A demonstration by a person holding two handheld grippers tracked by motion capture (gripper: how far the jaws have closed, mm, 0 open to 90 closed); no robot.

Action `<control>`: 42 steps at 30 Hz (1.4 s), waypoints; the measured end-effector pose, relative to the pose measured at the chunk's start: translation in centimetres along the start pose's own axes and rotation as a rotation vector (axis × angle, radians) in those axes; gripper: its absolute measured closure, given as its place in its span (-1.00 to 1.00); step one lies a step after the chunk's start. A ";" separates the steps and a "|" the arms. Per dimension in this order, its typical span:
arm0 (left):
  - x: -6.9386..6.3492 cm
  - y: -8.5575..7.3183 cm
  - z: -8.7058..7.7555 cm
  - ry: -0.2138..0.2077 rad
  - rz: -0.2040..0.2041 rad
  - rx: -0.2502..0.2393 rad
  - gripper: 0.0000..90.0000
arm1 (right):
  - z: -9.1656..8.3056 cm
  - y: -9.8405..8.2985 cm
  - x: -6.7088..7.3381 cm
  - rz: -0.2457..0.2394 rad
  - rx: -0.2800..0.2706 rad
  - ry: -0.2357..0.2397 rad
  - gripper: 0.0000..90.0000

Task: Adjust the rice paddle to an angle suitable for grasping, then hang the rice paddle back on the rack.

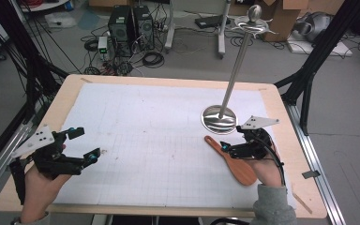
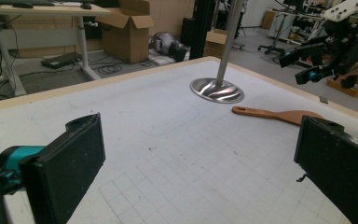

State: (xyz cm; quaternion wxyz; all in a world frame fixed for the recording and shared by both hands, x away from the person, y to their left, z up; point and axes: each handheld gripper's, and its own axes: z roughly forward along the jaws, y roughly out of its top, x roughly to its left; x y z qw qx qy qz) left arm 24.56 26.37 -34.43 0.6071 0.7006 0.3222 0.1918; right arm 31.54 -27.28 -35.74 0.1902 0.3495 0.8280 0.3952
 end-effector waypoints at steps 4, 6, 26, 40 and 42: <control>0.0 0.0 0.2 -0.003 0.002 0.003 -0.95 | 0.1 0.0 0.0 0.004 0.012 -0.005 -0.70; 0.0 0.0 0.3 -0.005 -0.002 0.003 -0.95 | 0.2 -0.1 0.0 0.002 0.017 -0.008 -0.70; -0.2 -0.2 0.5 -0.005 0.003 0.017 -0.95 | 1.9 -0.7 -0.4 0.013 0.092 -0.013 -0.70; -0.4 -0.5 -0.1 0.006 0.001 0.024 -0.95 | 3.8 -0.7 -0.5 0.025 0.194 -0.011 -0.67; -0.3 -0.6 -0.2 0.006 0.000 0.027 -0.95 | 4.0 -0.8 -0.5 0.024 0.199 -0.010 -0.66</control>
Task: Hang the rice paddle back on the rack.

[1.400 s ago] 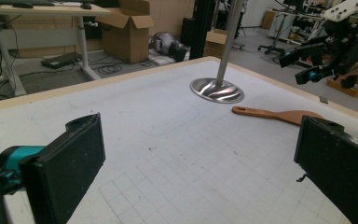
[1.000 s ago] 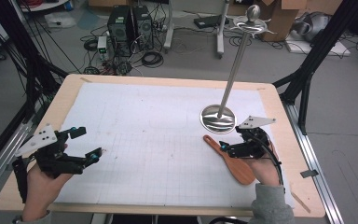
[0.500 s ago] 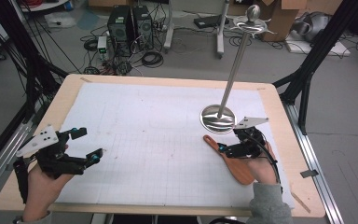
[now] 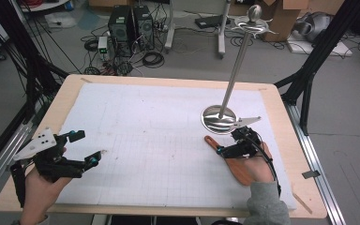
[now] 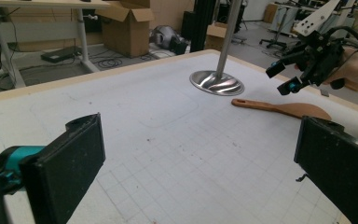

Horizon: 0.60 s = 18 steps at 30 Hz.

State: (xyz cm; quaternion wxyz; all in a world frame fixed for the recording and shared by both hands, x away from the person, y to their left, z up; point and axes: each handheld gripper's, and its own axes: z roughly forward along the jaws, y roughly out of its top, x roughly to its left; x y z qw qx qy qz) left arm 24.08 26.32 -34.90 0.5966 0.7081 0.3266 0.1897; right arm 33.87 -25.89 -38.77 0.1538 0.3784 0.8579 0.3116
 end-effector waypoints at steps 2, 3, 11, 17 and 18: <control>0.1 -0.1 -0.1 0.001 -0.005 -0.001 -0.95 | 0.4 0.0 0.0 0.004 0.021 -0.009 -0.61; 0.1 -0.1 -0.1 0.001 -0.005 -0.001 -0.95 | 0.4 0.0 0.0 0.004 0.021 -0.009 -0.61; 0.1 -0.3 -0.4 0.009 -0.008 0.001 -0.95 | 1.1 0.2 0.0 0.001 0.064 0.009 -0.43; 0.1 -0.3 -0.5 0.012 -0.007 0.005 -0.95 | 1.5 0.2 -0.2 0.013 0.089 0.023 -0.28; 0.1 -0.4 -0.5 0.012 -0.007 0.005 -0.95 | 1.6 0.2 -0.2 0.015 0.097 0.013 -0.28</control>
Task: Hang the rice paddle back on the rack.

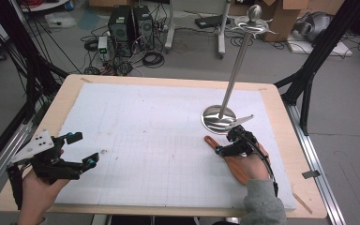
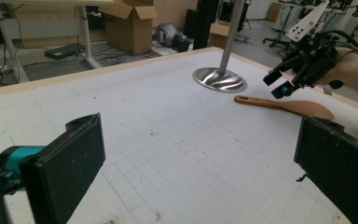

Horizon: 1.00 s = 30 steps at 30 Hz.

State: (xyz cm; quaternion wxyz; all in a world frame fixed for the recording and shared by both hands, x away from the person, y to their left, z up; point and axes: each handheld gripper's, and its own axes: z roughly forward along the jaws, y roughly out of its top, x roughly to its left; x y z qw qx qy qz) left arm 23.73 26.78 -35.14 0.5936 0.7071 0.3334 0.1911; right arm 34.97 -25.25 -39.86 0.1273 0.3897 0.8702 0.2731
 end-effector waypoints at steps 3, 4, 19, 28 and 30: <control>0.0 0.0 -0.1 0.004 0.000 -0.005 -0.95 | 0.2 0.0 0.1 0.001 0.010 0.007 -0.26; 0.0 0.0 -0.1 0.005 0.000 -0.004 -0.95 | 0.4 0.1 0.1 -0.008 0.021 0.010 -0.24; -0.1 0.0 -0.1 -0.001 0.001 -0.004 -0.95 | 1.4 0.1 0.3 -0.043 0.083 0.020 0.03; 0.0 -0.1 0.0 0.002 0.000 0.001 -0.95 | 1.8 0.0 0.5 -0.025 0.123 0.017 0.09; 0.1 -0.2 0.0 0.003 -0.003 0.002 -0.95 | 1.9 0.0 0.4 -0.028 0.128 0.014 0.12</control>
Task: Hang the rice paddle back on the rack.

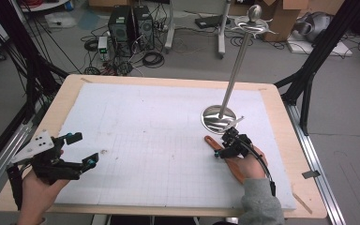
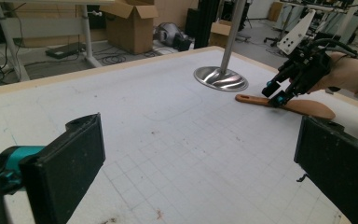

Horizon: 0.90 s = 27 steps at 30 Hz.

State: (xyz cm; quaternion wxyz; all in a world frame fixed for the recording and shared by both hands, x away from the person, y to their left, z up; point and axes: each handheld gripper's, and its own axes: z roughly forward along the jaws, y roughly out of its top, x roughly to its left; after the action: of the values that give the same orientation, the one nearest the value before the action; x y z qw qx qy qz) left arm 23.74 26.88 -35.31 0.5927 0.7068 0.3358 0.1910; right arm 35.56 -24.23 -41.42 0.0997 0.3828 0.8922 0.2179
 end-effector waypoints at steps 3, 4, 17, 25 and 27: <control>0.1 -0.1 -0.1 0.003 -0.004 -0.001 -0.95 | 0.1 0.0 0.0 0.007 0.008 0.000 0.14; 0.1 0.0 -0.1 0.003 -0.005 -0.003 -0.95 | 0.1 0.0 0.0 0.009 0.010 0.003 0.15; 0.1 0.0 0.0 0.000 -0.002 0.000 -0.95 | 0.2 -0.2 -0.1 0.014 0.027 0.010 0.24; 0.0 0.0 0.2 0.001 0.002 -0.002 -0.95 | 0.2 -0.7 -0.4 0.027 -0.006 0.028 0.34; 0.0 0.0 0.1 0.000 0.003 -0.002 -0.95 | 0.2 -0.7 -0.5 0.027 -0.011 0.027 0.36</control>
State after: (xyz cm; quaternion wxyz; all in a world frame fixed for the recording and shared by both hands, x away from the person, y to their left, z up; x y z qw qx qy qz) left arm 23.84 26.77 -35.34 0.5930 0.7068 0.3343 0.1923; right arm 35.48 -24.95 -41.95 0.0871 0.3912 0.8870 0.2293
